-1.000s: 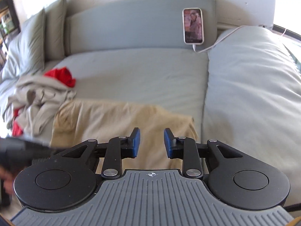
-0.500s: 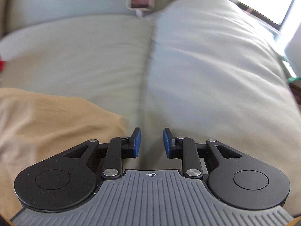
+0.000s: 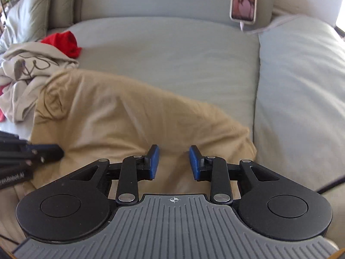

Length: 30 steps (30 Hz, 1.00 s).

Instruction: Fold clothes

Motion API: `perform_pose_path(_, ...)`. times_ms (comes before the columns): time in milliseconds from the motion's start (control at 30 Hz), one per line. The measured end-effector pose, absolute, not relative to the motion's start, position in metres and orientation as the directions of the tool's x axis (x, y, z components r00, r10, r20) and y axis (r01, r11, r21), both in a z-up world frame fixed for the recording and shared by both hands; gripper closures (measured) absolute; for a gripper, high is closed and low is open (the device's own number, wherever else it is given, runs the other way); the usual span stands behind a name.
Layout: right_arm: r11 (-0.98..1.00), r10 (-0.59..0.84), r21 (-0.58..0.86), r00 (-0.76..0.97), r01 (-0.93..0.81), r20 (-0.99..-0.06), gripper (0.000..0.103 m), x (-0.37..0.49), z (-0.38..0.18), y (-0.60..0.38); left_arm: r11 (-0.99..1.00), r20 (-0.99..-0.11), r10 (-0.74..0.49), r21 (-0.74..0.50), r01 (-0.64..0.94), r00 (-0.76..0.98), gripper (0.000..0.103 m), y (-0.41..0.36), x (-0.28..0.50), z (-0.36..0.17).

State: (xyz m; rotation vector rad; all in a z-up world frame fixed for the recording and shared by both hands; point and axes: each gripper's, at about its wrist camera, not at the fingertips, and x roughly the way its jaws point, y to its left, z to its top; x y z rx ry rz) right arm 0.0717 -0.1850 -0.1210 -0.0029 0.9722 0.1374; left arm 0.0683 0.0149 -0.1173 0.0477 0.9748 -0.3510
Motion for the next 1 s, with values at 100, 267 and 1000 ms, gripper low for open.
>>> perform_pose_path(100,0.990,0.143,0.120,0.496,-0.078,-0.857,0.070,0.036,-0.117,-0.208,0.940,-0.816,-0.273,-0.114,0.321,0.509,0.094,0.016,0.066,-0.118)
perform_pose_path(267,0.975,0.175,0.214,0.404,0.053,-0.898,0.068,-0.010,-0.108,-0.240,0.939,-0.821,-0.272,-0.111,0.327,0.502,0.094,0.015,0.069,-0.118)
perform_pose_path(1000,0.960,0.266,0.183,0.488,-0.211,-0.831,0.063,0.023,-0.117,-0.170,0.928,-0.660,-0.357,-0.333,0.169,0.661,0.021,0.081,0.039,-0.058)
